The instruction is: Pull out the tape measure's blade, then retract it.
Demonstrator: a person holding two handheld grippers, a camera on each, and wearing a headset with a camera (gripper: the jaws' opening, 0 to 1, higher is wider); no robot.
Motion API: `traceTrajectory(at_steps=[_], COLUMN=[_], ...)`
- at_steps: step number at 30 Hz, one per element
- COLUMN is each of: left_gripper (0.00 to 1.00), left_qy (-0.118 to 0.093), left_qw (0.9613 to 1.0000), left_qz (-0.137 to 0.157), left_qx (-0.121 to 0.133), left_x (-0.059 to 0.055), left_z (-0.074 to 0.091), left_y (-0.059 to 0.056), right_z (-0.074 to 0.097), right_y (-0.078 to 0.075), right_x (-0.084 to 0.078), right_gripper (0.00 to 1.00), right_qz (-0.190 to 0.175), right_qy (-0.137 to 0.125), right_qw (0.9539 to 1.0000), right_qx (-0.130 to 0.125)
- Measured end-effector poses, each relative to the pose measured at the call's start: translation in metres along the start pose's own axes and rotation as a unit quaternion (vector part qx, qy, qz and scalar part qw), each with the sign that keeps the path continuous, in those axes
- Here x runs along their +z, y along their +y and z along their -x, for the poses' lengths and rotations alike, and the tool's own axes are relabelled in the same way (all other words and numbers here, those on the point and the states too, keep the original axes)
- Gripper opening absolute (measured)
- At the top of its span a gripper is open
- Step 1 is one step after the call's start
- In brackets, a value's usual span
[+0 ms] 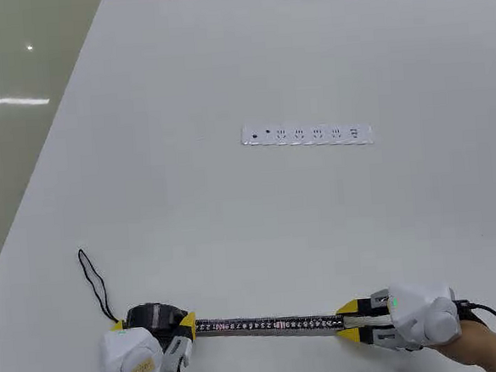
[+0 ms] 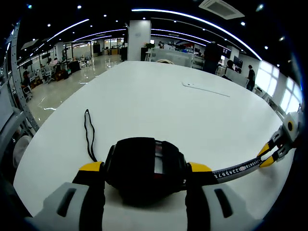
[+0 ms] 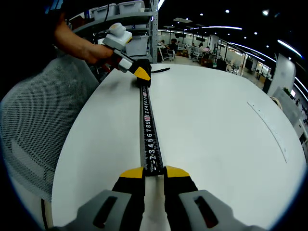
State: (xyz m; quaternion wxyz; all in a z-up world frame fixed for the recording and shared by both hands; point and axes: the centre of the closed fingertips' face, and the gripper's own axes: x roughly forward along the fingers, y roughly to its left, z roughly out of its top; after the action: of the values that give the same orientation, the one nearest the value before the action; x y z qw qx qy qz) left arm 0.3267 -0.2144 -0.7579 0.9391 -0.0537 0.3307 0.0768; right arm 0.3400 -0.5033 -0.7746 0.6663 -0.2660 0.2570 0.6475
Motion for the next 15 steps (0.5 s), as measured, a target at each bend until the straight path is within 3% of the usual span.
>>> traceTrajectory(at_steps=[15], left_gripper=[0.65], left_qy=[-0.001], left_qw=[1.0000], left_qz=[-0.005], left_qx=[0.002], left_x=[0.0012], left_z=[0.0002], left_y=[-0.0006], right_z=[0.0010], right_y=[-0.0007], right_x=[0.0020], right_gripper=[0.13], right_qz=[0.002], right_qy=[0.000], right_qw=[1.0000], right_qx=[-0.001])
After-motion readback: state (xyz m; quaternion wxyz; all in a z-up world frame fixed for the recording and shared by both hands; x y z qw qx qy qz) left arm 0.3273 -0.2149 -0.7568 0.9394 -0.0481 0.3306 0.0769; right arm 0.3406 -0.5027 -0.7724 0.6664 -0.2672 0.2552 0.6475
